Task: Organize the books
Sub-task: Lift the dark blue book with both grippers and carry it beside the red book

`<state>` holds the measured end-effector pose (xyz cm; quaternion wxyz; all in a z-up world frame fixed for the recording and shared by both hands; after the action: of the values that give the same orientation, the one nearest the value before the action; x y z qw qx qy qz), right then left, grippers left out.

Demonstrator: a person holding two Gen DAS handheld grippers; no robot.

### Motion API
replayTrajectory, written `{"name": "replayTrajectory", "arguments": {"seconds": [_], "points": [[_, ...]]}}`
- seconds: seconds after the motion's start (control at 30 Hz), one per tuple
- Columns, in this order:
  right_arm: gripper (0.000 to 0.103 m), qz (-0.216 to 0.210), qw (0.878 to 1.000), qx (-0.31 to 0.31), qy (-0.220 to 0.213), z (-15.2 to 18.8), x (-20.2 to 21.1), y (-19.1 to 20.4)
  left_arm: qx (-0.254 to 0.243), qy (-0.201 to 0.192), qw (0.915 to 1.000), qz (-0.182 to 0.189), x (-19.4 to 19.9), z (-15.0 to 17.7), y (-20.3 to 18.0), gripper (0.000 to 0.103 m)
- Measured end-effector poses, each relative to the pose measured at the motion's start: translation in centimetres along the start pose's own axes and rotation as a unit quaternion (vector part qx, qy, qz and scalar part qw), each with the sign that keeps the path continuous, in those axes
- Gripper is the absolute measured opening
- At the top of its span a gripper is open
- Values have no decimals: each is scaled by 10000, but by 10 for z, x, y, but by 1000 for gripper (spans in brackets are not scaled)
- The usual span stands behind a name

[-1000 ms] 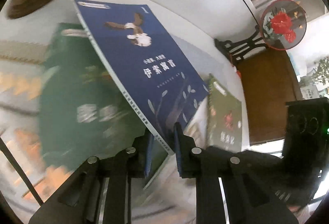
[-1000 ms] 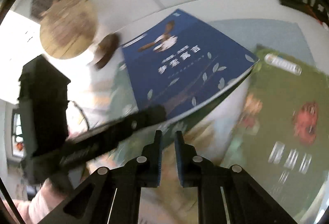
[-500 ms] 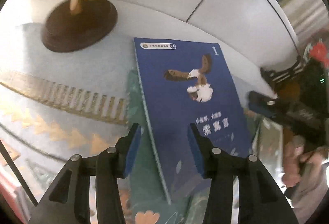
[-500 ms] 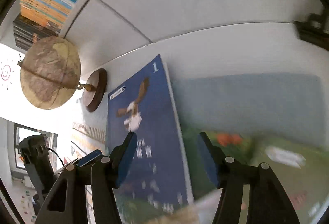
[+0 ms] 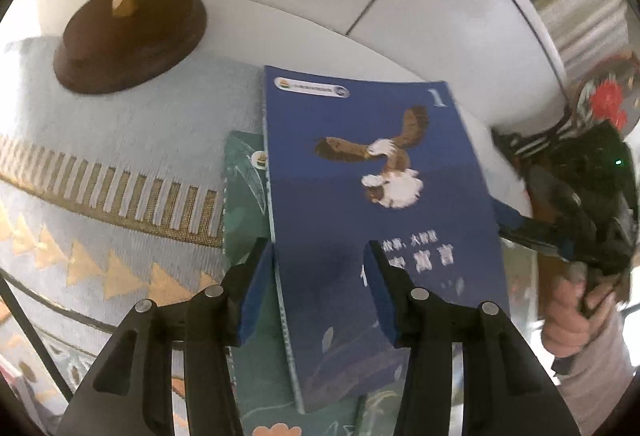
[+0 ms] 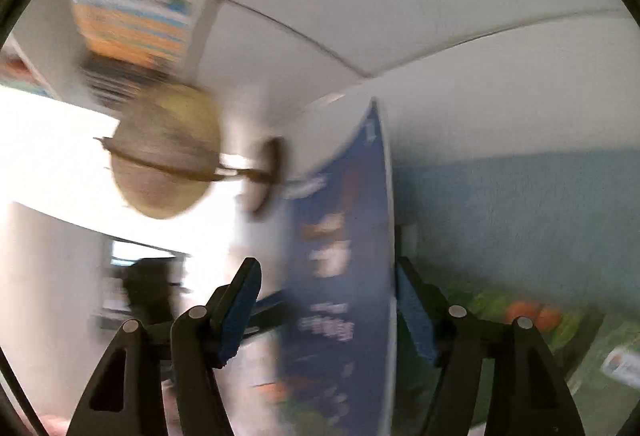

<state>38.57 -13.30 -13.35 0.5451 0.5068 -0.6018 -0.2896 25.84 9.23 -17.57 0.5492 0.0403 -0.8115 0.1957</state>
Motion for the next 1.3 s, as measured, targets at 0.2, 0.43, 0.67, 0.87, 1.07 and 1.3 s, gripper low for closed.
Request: {"name": "replayTrajectory", "arguments": {"seconds": [0.2, 0.43, 0.67, 0.87, 1.07, 1.3], "points": [[52, 358, 9973, -167, 615, 52, -8, -11, -336, 45, 9987, -380, -2, 2, -12, 43], [12, 1488, 9885, 180, -188, 72, 17, -9, -200, 320, 9956, 855, 15, 29, -10, 43], [9, 1491, 9885, 35, -253, 91, 29, 1, -418, 74, 9899, 1349, 46, 46, -20, 43], [9, 1635, 9855, -237, -386, 107, 35, -12, 139, 192, 9789, 2031, 34, 45, -12, 43], [12, 1512, 9865, -371, -510, 112, 35, -23, -431, 368, 9903, 1269, 6, 52, -41, 32], [12, 1763, 9833, -108, -436, 112, 33, -10, -1124, 343, 9916, 538, 16, 54, -50, 24]]}}
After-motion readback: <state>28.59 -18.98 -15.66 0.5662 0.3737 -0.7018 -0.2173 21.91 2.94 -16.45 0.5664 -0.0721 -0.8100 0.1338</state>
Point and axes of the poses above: each gripper's, at about its wrist camera, not at the fingertips, and x roughly against the way its jaws point, y to its left, z to its underside, the point moved 4 cm from there along -x, roughly the way its jaws point, and after that the axes turned 9 degrees about -z, right-handed, at the moved point
